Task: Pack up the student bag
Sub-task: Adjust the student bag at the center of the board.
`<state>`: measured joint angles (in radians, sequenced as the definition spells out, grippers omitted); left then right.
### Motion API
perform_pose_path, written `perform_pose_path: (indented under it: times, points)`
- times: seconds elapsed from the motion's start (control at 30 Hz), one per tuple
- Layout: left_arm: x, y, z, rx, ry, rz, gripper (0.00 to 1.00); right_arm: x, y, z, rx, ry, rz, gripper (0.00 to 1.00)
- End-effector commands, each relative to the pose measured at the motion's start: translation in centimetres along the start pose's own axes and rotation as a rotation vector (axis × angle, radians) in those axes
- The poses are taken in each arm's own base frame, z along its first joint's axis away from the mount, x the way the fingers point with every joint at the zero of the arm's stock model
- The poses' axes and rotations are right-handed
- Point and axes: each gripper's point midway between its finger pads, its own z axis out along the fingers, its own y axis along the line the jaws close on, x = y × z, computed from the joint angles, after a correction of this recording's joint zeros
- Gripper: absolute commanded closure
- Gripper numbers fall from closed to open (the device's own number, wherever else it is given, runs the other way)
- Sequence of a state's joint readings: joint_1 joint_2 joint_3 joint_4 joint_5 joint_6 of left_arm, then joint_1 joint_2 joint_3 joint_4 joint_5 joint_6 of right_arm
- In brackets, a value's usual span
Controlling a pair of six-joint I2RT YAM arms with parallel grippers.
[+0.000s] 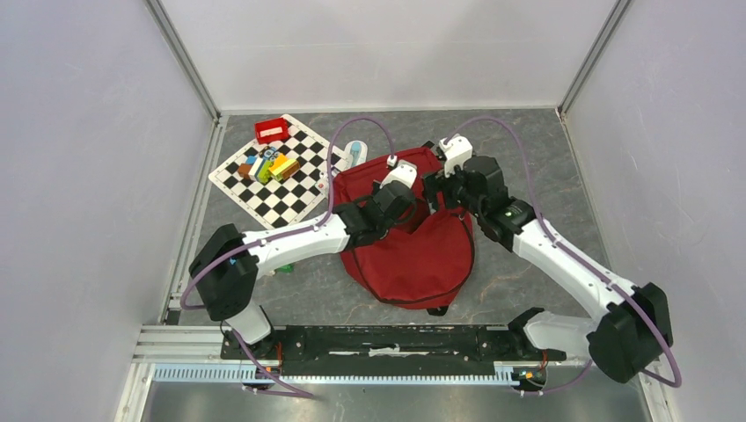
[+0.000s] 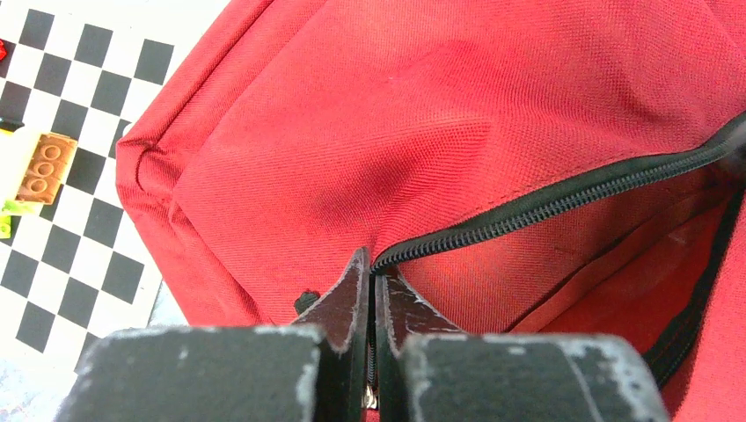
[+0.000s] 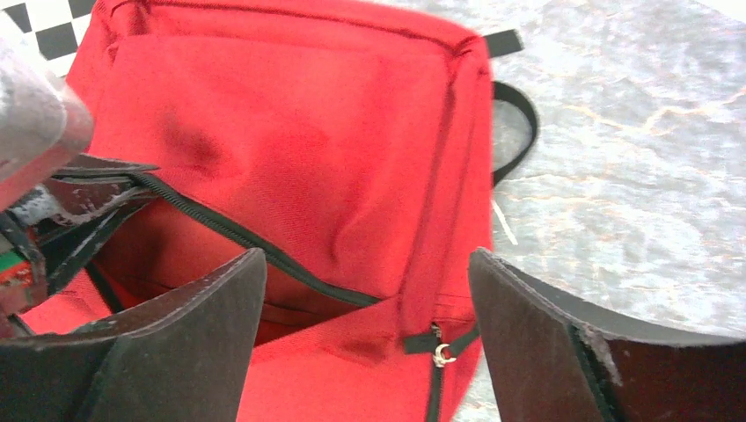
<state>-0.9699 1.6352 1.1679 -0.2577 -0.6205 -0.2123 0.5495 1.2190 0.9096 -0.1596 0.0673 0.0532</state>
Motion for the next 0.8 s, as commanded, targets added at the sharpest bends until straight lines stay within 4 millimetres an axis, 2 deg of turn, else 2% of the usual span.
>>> perform_pose_path:
  times: [0.0,0.1,0.17,0.3,0.53,0.63,0.73,0.77]
  points:
    - [-2.3,1.1,-1.4,-0.016,-0.08,-0.108,0.98,-3.6,-2.7,-2.0,0.085,-0.098,0.036,0.07]
    - [-2.0,0.9,-1.6,-0.001,-0.073,-0.115,0.98,-3.4,-3.9,-0.8,0.075,-0.077,0.078,0.04]
    - [-1.9,1.0,-1.7,0.003,-0.07,-0.12,0.98,-2.9,-4.2,0.8,0.057,-0.039,0.09,0.04]
    - [-2.0,0.5,-1.9,0.029,-0.063,-0.137,0.98,-2.2,-2.7,4.7,-0.073,0.048,0.099,0.08]
    - [-2.5,0.3,-1.9,0.041,-0.067,-0.141,0.98,-2.1,-3.0,9.8,-0.118,0.108,0.16,0.12]
    - [-2.9,0.1,-2.0,0.052,-0.07,-0.126,0.98,-1.5,-3.2,11.5,-0.141,0.132,0.191,0.2]
    - [-3.5,0.0,-2.1,0.058,-0.073,-0.106,0.98,-1.6,-3.0,12.3,-0.181,0.138,0.226,0.36]
    - [-3.7,0.0,-2.1,0.06,-0.076,-0.102,0.98,-1.8,-2.9,12.5,-0.19,0.133,0.229,0.45]
